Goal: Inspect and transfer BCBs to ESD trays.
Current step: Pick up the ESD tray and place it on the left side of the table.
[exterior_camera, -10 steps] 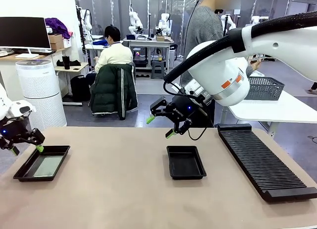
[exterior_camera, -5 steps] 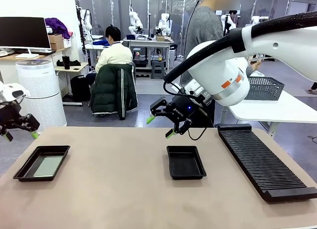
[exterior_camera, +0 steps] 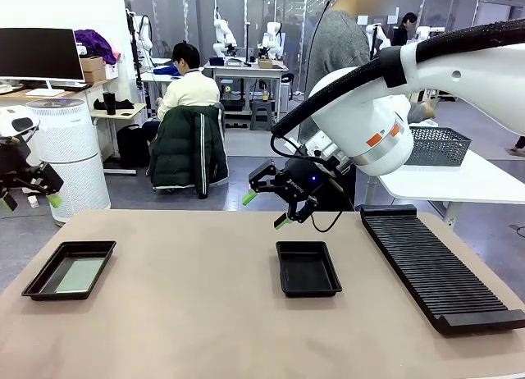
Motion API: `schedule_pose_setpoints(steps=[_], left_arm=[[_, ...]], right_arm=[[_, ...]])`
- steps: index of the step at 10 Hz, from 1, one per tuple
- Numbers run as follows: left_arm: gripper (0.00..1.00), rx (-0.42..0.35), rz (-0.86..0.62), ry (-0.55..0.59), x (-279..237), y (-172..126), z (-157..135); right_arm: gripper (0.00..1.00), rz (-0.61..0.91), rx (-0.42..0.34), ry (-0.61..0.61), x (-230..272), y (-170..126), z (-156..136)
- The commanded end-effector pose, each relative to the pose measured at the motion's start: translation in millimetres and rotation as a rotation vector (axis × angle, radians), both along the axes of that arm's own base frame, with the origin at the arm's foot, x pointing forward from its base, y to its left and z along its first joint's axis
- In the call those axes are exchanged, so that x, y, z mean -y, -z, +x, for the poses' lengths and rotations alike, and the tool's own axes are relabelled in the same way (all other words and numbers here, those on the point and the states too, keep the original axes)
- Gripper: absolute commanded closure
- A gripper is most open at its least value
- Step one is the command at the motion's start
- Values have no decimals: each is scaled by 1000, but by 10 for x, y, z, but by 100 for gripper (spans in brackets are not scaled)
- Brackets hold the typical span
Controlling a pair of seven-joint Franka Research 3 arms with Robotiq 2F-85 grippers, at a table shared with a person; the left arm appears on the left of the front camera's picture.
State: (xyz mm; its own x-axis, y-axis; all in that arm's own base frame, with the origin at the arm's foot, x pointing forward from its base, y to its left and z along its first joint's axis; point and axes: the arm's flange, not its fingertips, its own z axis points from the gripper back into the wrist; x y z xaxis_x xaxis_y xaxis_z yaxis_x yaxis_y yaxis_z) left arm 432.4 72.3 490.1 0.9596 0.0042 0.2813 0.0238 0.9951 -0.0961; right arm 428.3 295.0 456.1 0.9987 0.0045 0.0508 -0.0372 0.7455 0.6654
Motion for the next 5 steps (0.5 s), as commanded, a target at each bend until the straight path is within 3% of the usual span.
schedule_pose_setpoints(steps=[1, 5], left_arm=[[0, -8, 29, 12, 113, -154, -33], [0, -19, 57, 42, 154, -361, 37]], right_arm=[[0, -1, -1, 1, 9, 11, -4], [0, -1, -1, 1, 9, 11, -4]])
